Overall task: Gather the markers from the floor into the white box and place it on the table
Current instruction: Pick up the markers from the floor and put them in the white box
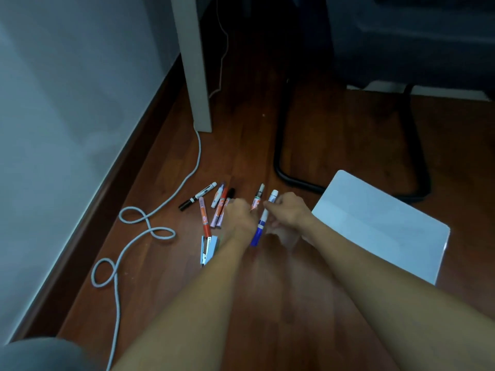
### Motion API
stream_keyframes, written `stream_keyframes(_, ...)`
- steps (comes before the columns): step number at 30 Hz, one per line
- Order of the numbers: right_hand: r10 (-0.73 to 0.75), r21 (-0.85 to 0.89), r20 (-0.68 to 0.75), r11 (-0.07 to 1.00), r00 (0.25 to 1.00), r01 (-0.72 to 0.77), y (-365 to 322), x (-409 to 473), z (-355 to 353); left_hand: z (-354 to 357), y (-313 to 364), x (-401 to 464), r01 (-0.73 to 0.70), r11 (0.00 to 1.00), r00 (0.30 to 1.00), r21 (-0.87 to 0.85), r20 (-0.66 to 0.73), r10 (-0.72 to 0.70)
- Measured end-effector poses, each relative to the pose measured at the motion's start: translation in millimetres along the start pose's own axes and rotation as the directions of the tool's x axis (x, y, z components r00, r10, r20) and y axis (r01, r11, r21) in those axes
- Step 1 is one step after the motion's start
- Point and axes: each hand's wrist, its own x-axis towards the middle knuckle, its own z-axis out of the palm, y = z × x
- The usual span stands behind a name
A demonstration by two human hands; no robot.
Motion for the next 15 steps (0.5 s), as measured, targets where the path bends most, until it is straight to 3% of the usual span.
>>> stream_keyframes(5, 0.013, -0.020, -0.043, 1.000, 0.999, -0.014, -13.0, -12.9, -60.5, -24.9, 40.3, 4.7, -0.107, 0.994, 0.994, 0.010, -0.035, 0.107)
stream_keyframes(15, 0.177, 0.101, -0.207, 0.982, 0.962, -0.159, 64.2, -46.0, -179.5, 19.9, 136.7, -23.7, -0.199, 0.971, 0.964, -0.133, 0.149, 0.218)
